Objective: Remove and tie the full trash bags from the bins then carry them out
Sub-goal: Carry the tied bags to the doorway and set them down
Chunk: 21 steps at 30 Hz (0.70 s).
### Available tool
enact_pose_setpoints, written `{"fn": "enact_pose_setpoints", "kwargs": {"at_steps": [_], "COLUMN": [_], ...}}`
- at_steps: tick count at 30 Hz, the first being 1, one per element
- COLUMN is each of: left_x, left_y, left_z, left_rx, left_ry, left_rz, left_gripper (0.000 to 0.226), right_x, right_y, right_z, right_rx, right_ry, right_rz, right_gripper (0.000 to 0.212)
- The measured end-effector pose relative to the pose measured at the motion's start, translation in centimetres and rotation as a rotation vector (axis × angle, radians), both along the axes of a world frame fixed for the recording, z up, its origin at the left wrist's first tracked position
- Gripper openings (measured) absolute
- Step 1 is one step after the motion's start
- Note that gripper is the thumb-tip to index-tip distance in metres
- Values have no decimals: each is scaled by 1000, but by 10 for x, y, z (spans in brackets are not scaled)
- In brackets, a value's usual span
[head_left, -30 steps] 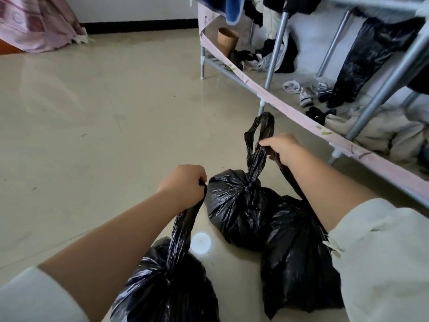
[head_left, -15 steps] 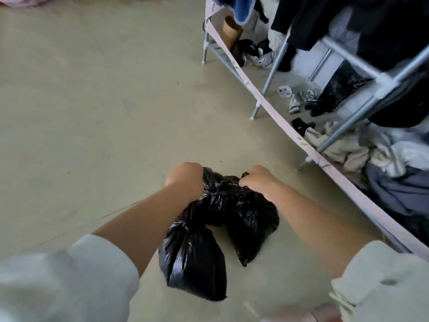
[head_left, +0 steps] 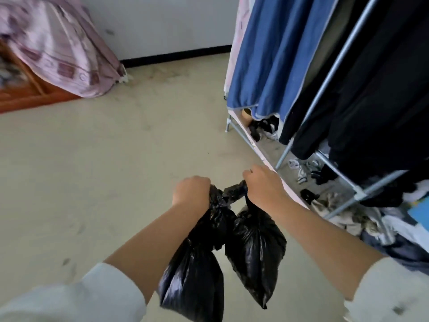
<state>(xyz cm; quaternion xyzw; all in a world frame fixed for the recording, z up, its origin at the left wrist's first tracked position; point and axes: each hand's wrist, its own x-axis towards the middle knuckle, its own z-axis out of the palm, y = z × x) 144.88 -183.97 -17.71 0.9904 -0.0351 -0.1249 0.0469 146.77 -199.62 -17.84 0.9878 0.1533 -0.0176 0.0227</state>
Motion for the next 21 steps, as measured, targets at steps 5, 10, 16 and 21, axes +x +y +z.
{"fn": "enact_pose_setpoints", "kwargs": {"at_steps": [5, 10, 16, 21], "left_x": [85, 193, 341, 486], "left_y": [45, 79, 123, 149], "left_z": [67, 100, 129, 137], "left_rx": [81, 198, 198, 146], "left_ry": [-147, -139, -118, -137], "left_rz": [17, 45, 147, 144], "left_gripper": [34, 31, 31, 33], "right_x": [77, 189, 345, 497], "right_y": [38, 69, 108, 147], "right_z": [63, 83, 98, 118], "right_rx": [155, 97, 109, 77], "right_ry": [-82, 8, 93, 32], "right_rz": [-10, 96, 148, 136], "right_gripper": [18, 23, 20, 21]}}
